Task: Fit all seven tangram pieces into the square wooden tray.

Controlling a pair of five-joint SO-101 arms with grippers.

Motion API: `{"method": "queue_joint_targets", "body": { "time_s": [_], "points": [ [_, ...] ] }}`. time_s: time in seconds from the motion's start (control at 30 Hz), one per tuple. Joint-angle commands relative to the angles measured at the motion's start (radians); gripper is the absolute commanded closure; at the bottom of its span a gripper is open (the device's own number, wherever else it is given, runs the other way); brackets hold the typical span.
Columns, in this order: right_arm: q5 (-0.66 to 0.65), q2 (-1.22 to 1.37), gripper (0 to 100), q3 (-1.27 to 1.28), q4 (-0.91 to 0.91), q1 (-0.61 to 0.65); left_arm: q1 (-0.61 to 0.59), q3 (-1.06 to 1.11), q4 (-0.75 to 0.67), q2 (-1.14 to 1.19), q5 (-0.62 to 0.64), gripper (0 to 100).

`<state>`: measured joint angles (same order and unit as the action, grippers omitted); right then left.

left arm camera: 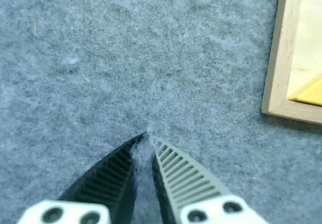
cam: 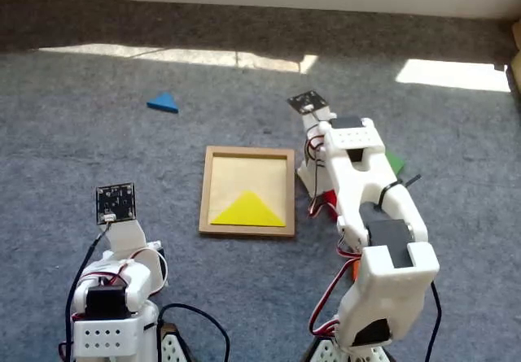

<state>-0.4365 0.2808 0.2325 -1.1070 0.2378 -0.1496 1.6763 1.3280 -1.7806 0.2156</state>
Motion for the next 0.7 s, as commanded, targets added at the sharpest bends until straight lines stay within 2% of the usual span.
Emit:
{"method": "queue_joint_targets", "body": {
  "time_s": [0.0, 0.23, 0.4, 0.67],
  "points": [
    [-0.060, -0.005, 83.4, -0.004, 0.015, -0.005, 0.015, 0.019, 0.005, -0.016, -0.008, 100],
    [-0.069, -0.007, 87.6, 0.015, 0.010, -0.012, 0.015, 0.019, 0.005, -0.016, -0.008, 100],
    [-0.069, -0.007, 92.2, 0.008, -0.059, -0.012, 0.015, 0.019, 0.005, -0.016, -0.008, 100],
    [-0.064, -0.007, 92.6, 0.008, -0.088, -0.013, 0.015, 0.019, 0.005, -0.016, -0.008, 100]
  ]
}}
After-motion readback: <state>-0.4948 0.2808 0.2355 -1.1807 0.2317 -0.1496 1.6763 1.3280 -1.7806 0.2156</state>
